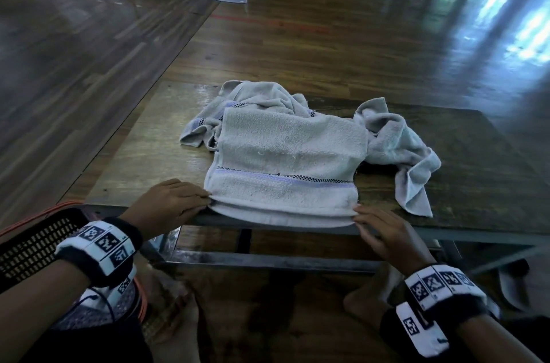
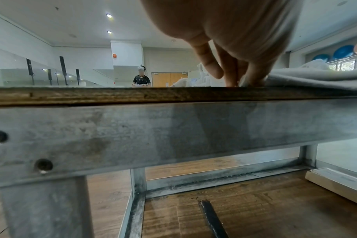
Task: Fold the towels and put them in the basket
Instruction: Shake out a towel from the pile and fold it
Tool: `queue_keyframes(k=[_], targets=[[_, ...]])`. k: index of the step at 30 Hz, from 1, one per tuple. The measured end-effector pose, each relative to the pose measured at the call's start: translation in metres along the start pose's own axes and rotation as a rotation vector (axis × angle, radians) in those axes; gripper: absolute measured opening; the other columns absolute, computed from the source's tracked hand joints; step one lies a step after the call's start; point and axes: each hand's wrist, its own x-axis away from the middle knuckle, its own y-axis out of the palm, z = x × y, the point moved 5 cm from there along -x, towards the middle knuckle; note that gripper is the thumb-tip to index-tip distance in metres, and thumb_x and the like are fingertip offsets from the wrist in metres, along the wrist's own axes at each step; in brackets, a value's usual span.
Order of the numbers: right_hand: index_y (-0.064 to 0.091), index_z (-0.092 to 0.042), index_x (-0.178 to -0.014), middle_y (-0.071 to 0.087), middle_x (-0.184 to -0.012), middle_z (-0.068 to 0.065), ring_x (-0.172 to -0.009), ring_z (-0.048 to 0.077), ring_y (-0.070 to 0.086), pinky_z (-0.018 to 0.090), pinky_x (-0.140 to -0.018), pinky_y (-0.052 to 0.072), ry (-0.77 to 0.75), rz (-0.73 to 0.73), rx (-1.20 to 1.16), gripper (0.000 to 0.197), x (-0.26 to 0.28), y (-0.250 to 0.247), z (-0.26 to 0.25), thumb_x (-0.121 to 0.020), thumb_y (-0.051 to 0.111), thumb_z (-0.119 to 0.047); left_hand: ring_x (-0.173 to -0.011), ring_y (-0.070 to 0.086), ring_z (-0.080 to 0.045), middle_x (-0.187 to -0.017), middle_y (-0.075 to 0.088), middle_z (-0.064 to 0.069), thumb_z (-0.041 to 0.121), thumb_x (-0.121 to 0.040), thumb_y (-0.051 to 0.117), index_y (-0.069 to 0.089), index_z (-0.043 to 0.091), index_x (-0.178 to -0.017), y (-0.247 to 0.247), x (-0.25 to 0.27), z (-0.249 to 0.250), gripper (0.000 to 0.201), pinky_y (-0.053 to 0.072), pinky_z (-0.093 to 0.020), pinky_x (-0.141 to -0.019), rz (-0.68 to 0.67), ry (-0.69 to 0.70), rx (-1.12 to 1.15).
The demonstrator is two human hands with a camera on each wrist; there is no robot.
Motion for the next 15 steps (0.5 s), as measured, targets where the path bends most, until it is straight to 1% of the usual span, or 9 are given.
queue_keyframes(k=[2,3,5,7,9,10,12,14,15], targets=[[0.072,-0.006,-0.089,0.072,-0.1,0.007,-0.091,0.02,0.069,0.033,-0.082,0.049,0.003,0.021,0.047,0.014,-0.001,-0.004,-0.004,-0.075,0.072,-0.003,-0.078,0.069,-0.015,-0.092,0.074,-0.001,0.034,-0.098,0.035,0.076,0.014,-0.09,-0.001,-0.001,0.002,0.047,0.052,-0.025,-0.069,0.023,0.0,0.008],[0.072,-0.007,-0.087,0.072,-0.097,0.006,-0.088,0.02,0.069,0.033,-0.08,0.047,0.002,0.048,0.076,0.01,-0.001,-0.007,-0.007,-0.078,0.067,-0.008,-0.076,0.069,-0.017,-0.089,0.073,-0.002,0.031,-0.096,0.041,0.075,0.013,-0.088,-0.002,-0.001,0.003,0.039,0.052,-0.027,-0.068,0.034,-0.005,0.019],[0.072,-0.008,-0.085,0.073,-0.092,0.005,-0.084,0.019,0.069,0.031,-0.079,0.043,0.015,0.097,0.103,0.017,-0.004,-0.015,-0.012,-0.082,0.057,-0.016,-0.071,0.066,-0.019,-0.085,0.07,-0.003,0.025,-0.089,0.051,0.072,0.011,-0.084,-0.008,-0.004,0.005,0.027,0.051,-0.029,-0.065,0.073,-0.029,0.04],[0.07,-0.008,-0.086,0.071,-0.089,0.004,-0.082,0.019,0.067,0.028,-0.08,0.04,0.034,0.141,0.096,0.02,-0.012,-0.028,-0.017,-0.082,0.053,-0.017,-0.069,0.062,-0.02,-0.082,0.066,-0.003,0.021,-0.085,0.054,0.069,0.01,-0.081,-0.022,-0.011,0.006,0.019,0.049,-0.031,-0.062,0.134,-0.068,0.043],[0.067,-0.008,-0.086,0.069,-0.084,0.003,-0.079,0.019,0.064,0.027,-0.079,0.036,0.087,0.18,0.081,0.019,-0.021,-0.044,-0.019,-0.082,0.05,-0.017,-0.07,0.06,-0.019,-0.081,0.064,-0.003,0.019,-0.084,0.055,0.066,0.009,-0.08,-0.043,-0.022,0.007,0.016,0.049,-0.032,-0.064,0.208,-0.11,0.022],[0.065,-0.009,-0.087,0.067,-0.083,0.003,-0.078,0.018,0.061,0.026,-0.078,0.035,0.127,0.206,0.071,0.019,-0.025,-0.053,-0.021,-0.081,0.049,-0.019,-0.072,0.06,-0.02,-0.082,0.064,-0.003,0.018,-0.084,0.055,0.065,0.009,-0.081,-0.055,-0.027,0.008,0.015,0.049,-0.033,-0.065,0.248,-0.134,0.011],[0.062,-0.01,-0.093,0.064,-0.085,0.003,-0.082,0.009,0.05,0.027,-0.08,0.034,0.22,0.288,0.044,0.024,-0.031,-0.069,-0.026,-0.08,0.047,-0.022,-0.074,0.059,-0.02,-0.084,0.061,-0.002,0.017,-0.085,0.054,0.064,0.008,-0.083,-0.079,-0.036,0.009,0.013,0.048,-0.035,-0.068,0.333,-0.178,0.019],[0.06,-0.01,-0.102,0.061,-0.092,0.001,-0.088,0.001,0.04,0.033,-0.08,0.036,0.31,0.356,0.002,0.03,-0.034,-0.082,-0.035,-0.081,0.045,-0.024,-0.076,0.055,-0.015,-0.086,0.057,0.001,0.018,-0.087,0.051,0.06,0.009,-0.087,-0.101,-0.042,0.011,0.013,0.045,-0.028,-0.072,0.408,-0.21,0.085],[0.06,-0.01,-0.104,0.059,-0.094,0.001,-0.091,0.003,0.041,0.034,-0.079,0.037,0.317,0.374,-0.009,0.03,-0.038,-0.088,-0.04,-0.081,0.045,-0.023,-0.077,0.052,-0.012,-0.086,0.055,0.002,0.02,-0.088,0.048,0.057,0.01,-0.089,-0.11,-0.044,0.013,0.013,0.043,-0.021,-0.075,0.446,-0.228,0.12]])
